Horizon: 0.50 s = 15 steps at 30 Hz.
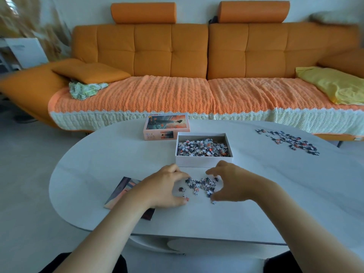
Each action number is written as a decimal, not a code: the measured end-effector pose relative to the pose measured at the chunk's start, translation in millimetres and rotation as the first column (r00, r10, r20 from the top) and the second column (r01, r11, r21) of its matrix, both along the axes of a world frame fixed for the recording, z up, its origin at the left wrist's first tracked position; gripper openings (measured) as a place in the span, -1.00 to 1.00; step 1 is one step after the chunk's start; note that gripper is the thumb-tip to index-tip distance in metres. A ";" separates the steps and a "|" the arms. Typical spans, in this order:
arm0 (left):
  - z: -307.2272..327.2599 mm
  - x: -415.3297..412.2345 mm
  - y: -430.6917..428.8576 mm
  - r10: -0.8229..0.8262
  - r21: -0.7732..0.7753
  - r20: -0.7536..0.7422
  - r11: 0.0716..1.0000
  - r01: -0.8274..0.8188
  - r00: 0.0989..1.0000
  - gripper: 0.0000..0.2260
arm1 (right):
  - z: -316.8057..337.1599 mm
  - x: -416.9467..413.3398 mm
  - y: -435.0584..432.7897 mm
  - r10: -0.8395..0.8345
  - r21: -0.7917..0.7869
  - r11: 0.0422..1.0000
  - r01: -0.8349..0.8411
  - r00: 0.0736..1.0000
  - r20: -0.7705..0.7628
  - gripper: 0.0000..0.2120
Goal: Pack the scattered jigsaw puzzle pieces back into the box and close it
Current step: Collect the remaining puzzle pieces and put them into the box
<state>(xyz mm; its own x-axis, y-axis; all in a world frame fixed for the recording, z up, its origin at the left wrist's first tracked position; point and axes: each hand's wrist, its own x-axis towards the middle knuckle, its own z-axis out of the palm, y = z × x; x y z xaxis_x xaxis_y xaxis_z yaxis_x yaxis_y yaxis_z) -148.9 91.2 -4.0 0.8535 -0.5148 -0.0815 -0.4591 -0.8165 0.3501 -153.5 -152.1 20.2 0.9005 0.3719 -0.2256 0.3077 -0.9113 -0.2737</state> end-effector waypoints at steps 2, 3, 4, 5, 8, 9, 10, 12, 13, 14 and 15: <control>-3.0 0.7 -2.0 0.014 -0.029 -0.033 0.999 -0.015 0.999 -0.44 | -1.9 -0.3 2.5 -0.028 -0.013 1.000 0.027 0.998 -0.059 -0.27; -4.5 1.3 -4.8 0.014 -0.050 -0.032 0.999 -0.016 0.999 -0.48 | -4.3 1.0 4.9 -0.038 0.017 0.999 0.039 0.998 -0.059 -0.31; -6.0 2.2 -8.4 0.015 -0.071 -0.021 0.997 -0.017 1.000 -0.53 | -6.6 2.7 7.6 -0.049 0.052 0.997 0.051 0.998 -0.043 -0.38; -7.2 3.0 -12.4 0.019 -0.094 -0.002 0.995 -0.019 1.000 -0.57 | -8.2 4.5 10.5 -0.060 0.085 0.994 0.062 0.998 -0.021 -0.45; -8.5 4.7 -24.5 0.024 -0.139 0.042 0.990 -0.017 0.999 -0.67 | -10.9 7.9 18.9 -0.124 0.184 0.975 0.123 0.992 -0.004 -0.58; -8.5 5.7 -27.1 0.026 -0.148 0.045 0.989 -0.019 0.999 -0.68 | -11.0 8.6 20.0 -0.135 0.200 0.970 0.134 0.991 -0.008 -0.58; -7.6 6.8 -28.4 0.032 -0.158 0.042 0.987 -0.025 0.999 -0.68 | -10.7 9.4 19.7 -0.140 0.205 0.969 0.138 0.990 -0.006 -0.58; -4.4 8.9 -25.6 0.051 -0.179 0.024 0.983 -0.046 0.998 -0.66 | -7.4 10.6 14.9 -0.142 0.196 0.971 0.139 0.990 0.003 -0.56; -3.0 9.8 -21.6 0.063 -0.179 0.021 0.982 -0.058 0.998 -0.65 | -4.8 11.1 11.1 -0.148 0.180 0.973 0.144 0.989 0.008 -0.56; -2.2 10.8 -15.9 0.073 -0.168 0.020 0.983 -0.068 0.997 -0.64 | -2.3 11.6 6.8 -0.160 0.153 0.976 0.157 0.987 0.011 -0.56; -1.9 11.8 -9.9 0.079 -0.147 0.021 0.986 -0.075 0.997 -0.65 | -0.7 12.0 2.7 -0.177 0.123 0.977 0.174 0.984 0.009 -0.57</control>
<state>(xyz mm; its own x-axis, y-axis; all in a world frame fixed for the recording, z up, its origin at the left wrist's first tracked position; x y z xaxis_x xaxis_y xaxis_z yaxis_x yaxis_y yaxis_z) -137.1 81.4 -5.9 0.8917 -0.4525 0.0129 -0.4079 -0.7908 0.4563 -141.5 -149.4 19.5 0.9580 0.2310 -0.1697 0.1525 -0.9120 -0.3808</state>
